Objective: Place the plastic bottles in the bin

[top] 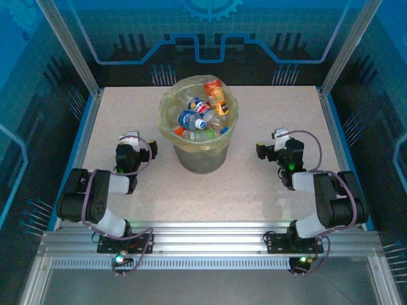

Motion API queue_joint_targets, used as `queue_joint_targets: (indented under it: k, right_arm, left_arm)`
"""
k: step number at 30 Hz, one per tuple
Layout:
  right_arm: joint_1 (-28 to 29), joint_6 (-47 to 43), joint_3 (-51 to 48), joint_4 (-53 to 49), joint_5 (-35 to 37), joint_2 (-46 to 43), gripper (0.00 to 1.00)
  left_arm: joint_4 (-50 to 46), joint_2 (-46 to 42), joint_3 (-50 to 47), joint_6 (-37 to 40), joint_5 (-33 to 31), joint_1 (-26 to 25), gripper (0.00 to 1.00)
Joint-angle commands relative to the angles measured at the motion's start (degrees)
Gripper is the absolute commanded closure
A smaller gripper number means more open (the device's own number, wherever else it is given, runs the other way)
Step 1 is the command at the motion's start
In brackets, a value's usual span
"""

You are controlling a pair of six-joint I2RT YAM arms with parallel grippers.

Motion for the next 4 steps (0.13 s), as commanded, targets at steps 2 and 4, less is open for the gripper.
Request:
queue_joint_targets:
  k: [2,4]
  right_arm:
    - [-0.2,0.6,0.8,0.0,0.4,0.5,0.0]
    - [-0.3,0.5,0.8,0.0,0.4,0.5,0.0]
  left_arm:
    - [0.1,0.2,1.0,-0.1,1.5,0.2,0.01]
    - [0.1,0.2,1.0,-0.2,1.5,0.2,0.01]
